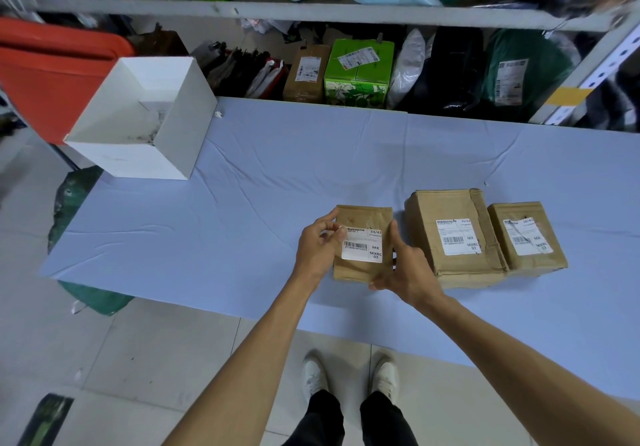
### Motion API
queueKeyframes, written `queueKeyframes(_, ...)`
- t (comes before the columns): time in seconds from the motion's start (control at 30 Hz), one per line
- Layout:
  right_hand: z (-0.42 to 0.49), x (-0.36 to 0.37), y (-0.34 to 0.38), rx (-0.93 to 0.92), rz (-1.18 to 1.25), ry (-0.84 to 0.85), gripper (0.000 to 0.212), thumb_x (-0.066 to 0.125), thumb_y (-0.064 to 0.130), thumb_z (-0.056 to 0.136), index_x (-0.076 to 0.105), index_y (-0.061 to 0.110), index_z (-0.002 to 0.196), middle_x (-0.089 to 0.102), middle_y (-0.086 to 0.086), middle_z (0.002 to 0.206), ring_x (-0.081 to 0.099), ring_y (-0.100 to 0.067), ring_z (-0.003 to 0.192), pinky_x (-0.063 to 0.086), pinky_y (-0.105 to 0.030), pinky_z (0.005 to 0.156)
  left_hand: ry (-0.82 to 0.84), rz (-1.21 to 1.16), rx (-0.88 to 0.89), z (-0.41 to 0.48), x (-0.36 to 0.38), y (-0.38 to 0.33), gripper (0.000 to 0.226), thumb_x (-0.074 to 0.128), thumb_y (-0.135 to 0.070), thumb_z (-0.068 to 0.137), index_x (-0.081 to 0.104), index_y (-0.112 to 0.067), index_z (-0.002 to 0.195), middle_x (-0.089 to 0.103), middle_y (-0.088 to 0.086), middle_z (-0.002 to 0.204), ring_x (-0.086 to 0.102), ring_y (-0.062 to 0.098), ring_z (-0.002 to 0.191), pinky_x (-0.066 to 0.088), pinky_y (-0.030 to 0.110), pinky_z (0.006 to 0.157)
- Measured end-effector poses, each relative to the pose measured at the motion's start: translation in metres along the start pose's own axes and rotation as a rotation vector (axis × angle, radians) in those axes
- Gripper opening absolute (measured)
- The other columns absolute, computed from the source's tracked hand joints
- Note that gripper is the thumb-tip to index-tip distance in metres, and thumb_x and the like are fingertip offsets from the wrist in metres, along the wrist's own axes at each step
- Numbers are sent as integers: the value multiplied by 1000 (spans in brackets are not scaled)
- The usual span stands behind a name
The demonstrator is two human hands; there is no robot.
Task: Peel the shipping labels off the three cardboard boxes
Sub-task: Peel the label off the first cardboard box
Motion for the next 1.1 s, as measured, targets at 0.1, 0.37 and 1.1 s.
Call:
queueKeyframes(0.1, 1, 1, 0, 0, -2, 4, 135, 85, 2, 61, -13, 28, 150, 54, 14, 103, 61, -10, 87, 47, -10, 67, -26, 49, -8, 1, -2, 3, 35, 58, -15, 94, 55, 7, 121, 57, -31, 100, 63, 3, 94, 58, 24, 80)
queueKeyframes(0.37, 2, -5, -6, 53, 52, -5, 134, 87, 2, 55, 0, 25, 153, 60, 15, 91, 65, -6, 75, 48, -8, 56, -23, 33, -32, 0, 0, -1, 27, 59, -16, 94, 59, 5, 112, 52, -25, 119, 60, 12, 107, 57, 27, 84)
queueKeyframes(1.1, 0, -3, 10, 28, -122, 34, 160, 92, 8, 52, -45, 36, 132, 15, -16, 142, 40, -39, 125, 40, -44, 101, 19, -234, -16, -18, -11, -11, 81, 62, 6, 87, 30, -50, 136, 38, 11, 147, 47, 27, 132, 58, 38, 85)
Point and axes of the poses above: each hand's wrist, its own z-axis towards the middle knuckle, its own x-axis out of the palm, y = z × x, the point moved 7 cm from there along z, towards the middle knuckle
